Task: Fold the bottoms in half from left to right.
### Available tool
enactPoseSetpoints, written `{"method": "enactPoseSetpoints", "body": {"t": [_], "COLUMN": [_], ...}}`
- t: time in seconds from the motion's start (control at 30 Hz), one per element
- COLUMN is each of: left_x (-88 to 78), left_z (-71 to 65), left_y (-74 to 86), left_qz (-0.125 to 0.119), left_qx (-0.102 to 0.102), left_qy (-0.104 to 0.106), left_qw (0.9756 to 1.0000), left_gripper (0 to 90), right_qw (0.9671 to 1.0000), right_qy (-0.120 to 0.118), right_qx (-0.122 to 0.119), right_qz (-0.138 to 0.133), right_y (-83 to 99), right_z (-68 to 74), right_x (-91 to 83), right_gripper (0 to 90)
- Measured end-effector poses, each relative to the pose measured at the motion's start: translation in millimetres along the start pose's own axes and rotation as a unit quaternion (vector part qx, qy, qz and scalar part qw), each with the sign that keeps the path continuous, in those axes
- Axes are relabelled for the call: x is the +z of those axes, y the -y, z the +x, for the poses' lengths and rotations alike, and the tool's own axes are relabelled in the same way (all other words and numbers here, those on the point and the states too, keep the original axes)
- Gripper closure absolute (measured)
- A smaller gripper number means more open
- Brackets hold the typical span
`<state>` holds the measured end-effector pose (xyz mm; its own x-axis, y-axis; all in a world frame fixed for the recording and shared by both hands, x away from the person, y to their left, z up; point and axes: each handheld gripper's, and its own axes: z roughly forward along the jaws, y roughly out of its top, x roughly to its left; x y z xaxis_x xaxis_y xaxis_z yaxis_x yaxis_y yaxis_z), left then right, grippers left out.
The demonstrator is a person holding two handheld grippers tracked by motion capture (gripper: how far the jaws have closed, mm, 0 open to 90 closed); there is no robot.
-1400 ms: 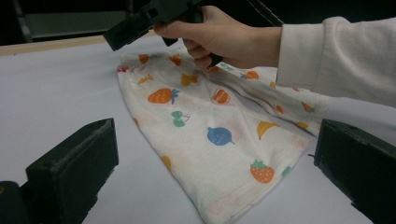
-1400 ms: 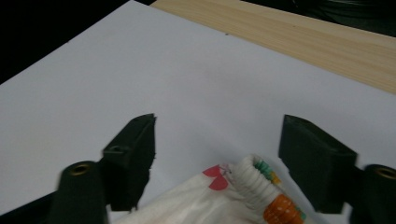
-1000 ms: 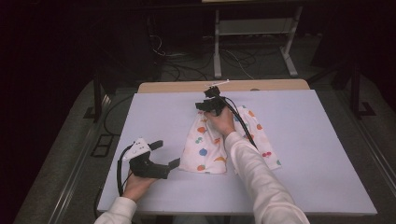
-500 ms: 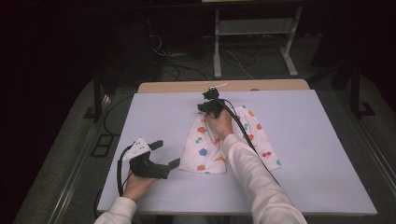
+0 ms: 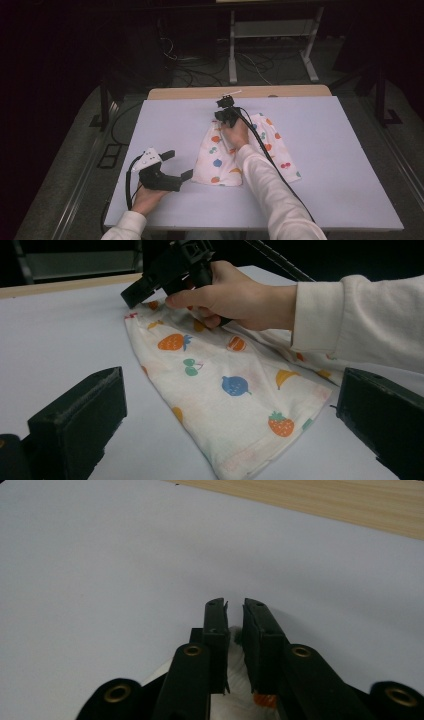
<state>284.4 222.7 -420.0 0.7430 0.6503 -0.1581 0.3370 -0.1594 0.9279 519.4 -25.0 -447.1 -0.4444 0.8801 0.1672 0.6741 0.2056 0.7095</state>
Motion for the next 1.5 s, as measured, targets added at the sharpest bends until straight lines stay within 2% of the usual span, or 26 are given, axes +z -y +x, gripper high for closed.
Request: {"method": "enactPoseSetpoints", "body": {"t": [0.2, 0.37, 0.6, 1.0, 1.2, 1.23, 1.27, 1.3, 1.33, 1.4, 1.43, 1.47, 1.5], "left_x": [0.0, 0.0, 2.2, 10.6, 13.4, 14.4, 14.4, 16.0, 16.0, 17.4, 19.1, 19.1, 20.5], "left_z": [0.3, 0.5, 0.1, 0.8, 7.7, 10.3, 10.3, 12.2, 12.2, 13.4, 14.5, 14.5, 14.9], "left_y": [-0.1, -0.2, -0.9, -0.5, 1.0, 1.8, 1.8, 2.6, 2.6, 3.1, 3.3, 3.3, 3.7], "left_qz": [0.0, 0.0, 0.007, 0.031, 0.052, 0.064, 0.064, 0.075, 0.075, 0.086, 0.096, 0.096, 0.104], "left_qx": [-0.001, -0.004, -0.026, -0.049, -0.072, -0.084, -0.084, -0.092, -0.092, -0.099, -0.107, -0.107, -0.114], "left_qy": [0.0, -0.002, -0.004, -0.012, -0.026, -0.031, -0.031, -0.036, -0.036, -0.036, -0.034, -0.034, -0.032], "left_qw": [1.0, 1.0, 0.9996, 0.9983, 0.9957, 0.9939, 0.9939, 0.9922, 0.9922, 0.9907, 0.989, 0.989, 0.9875], "left_gripper": [0.0, 0.0, 0.0, 0.0, 0.0, 0.0, 0.0, 0.0, 0.0, 0.0, 0.0, 0.0, 0.0], "right_qw": [1.0, 0.9999, 0.9998, 0.9998, 0.9997, 0.9997, 0.9997, 0.9997, 0.9997, 0.9995, 0.9995, 0.9995, 0.9995], "right_qy": [0.004, -0.006, -0.012, -0.016, -0.018, -0.017, -0.017, -0.019, -0.019, -0.023, -0.024, -0.025, -0.025], "right_qx": [-0.003, 0.01, 0.017, 0.003, 0.001, -0.002, -0.002, -0.001, -0.001, 0.002, 0.005, 0.005, 0.005], "right_qz": [0.003, 0.007, -0.001, -0.012, -0.014, -0.015, -0.015, -0.018, -0.018, -0.019, -0.019, -0.018, -0.018], "right_y": [0.2, -0.8, -3.1, -2.4, 0.2, -0.3, -0.3, -1.1, -1.1, -1.7, -2.0, -2.0, -2.0], "right_z": [1.3, 0.5, 0.8, 4.6, 5.2, 6.2, 6.2, 6.5, 6.5, 6.0, 5.8, 5.6, 5.5], "right_x": [-0.2, -1.8, -9.3, -19.4, -23.0, -24.2, -24.2, -25.5, -25.5, -26.4, -26.9, -27.1, -27.2], "right_gripper": [84.7, 87.0, 87.2, 87.2, 87.2, 87.2, 87.2, 87.2, 87.2, 87.2, 87.2, 87.2, 87.2]}}
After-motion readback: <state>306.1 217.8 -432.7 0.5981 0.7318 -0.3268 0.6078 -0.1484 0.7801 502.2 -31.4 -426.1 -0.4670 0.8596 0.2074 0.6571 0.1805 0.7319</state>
